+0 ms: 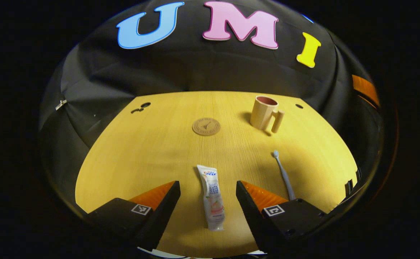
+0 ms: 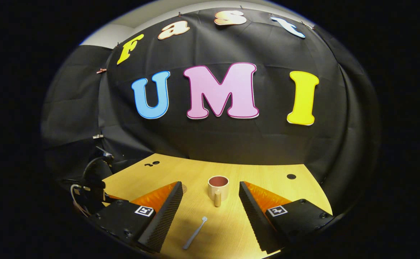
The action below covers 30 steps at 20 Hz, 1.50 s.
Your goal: Put the toothbrush and toothpaste on the desktop into the cup, then pick up the cup and place it on the coaster on the desktop.
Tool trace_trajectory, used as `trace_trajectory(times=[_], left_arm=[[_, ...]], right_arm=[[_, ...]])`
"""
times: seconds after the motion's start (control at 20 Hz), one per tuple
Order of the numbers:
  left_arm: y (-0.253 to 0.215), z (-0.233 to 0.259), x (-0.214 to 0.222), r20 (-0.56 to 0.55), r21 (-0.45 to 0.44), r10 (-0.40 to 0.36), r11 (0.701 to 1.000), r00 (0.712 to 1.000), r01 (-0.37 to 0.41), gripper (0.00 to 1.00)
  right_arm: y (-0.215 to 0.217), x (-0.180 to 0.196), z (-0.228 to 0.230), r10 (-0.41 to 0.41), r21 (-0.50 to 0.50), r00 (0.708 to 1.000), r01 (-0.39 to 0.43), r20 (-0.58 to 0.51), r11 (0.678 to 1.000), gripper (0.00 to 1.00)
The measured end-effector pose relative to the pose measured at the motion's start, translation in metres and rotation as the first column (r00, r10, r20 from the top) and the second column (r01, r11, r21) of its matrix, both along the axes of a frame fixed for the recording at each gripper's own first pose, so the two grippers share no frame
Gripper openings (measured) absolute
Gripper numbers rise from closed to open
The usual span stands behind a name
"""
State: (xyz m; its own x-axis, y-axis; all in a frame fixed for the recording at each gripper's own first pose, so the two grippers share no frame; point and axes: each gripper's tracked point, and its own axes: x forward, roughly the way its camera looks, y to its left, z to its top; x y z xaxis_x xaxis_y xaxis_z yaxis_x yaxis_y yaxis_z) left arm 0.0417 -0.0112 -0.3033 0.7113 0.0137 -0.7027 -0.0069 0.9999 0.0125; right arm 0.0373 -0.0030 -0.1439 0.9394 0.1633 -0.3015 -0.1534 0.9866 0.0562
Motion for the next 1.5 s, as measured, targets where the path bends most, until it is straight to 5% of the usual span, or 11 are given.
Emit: trace_trajectory(times=[0.4, 0.7, 0.85, 1.05, 1.2, 1.5], left_arm=[[0.002, -0.056, 0.014, -0.146, 0.075, 0.044, 0.997, 0.988, -0.034, 0.96], [0.007, -0.071, 0.009, -0.202, -0.002, 0.115, 0.993, 0.973, -0.118, 0.93], [0.005, -0.073, 0.008, -0.217, -0.003, 0.077, 0.997, 0.973, -0.080, 0.91], [0.002, -0.073, 0.011, -0.225, -0.006, 0.021, 1.000, 0.974, -0.023, 0.77], [0.005, -0.077, 0.013, -0.230, -0.021, 0.001, 1.000, 0.973, -0.006, 0.49], [0.007, -0.072, 0.008, -0.242, -0.092, -0.106, 0.992, 0.964, 0.086, 0.38]], right_arm=[[-0.017, -0.002, -0.023, 0.007, 0.006, 0.999, -0.007, -0.054, 1.000, 0.97], [-0.021, -0.002, -0.034, 0.013, 0.007, 0.996, -0.012, -0.084, 1.000, 0.97], [-0.021, -0.003, -0.041, 0.016, 0.012, 0.995, -0.015, -0.103, 1.000, 0.98], [-0.010, -0.006, -0.057, 0.026, 0.021, 0.987, -0.023, -0.156, 1.000, 0.99], [-0.007, -0.011, -0.080, 0.015, 0.012, 0.974, -0.012, -0.227, 1.000, 0.99], [0.020, -0.019, -0.125, 0.014, 0.001, 0.931, -0.014, -0.365, 1.000, 1.00]])
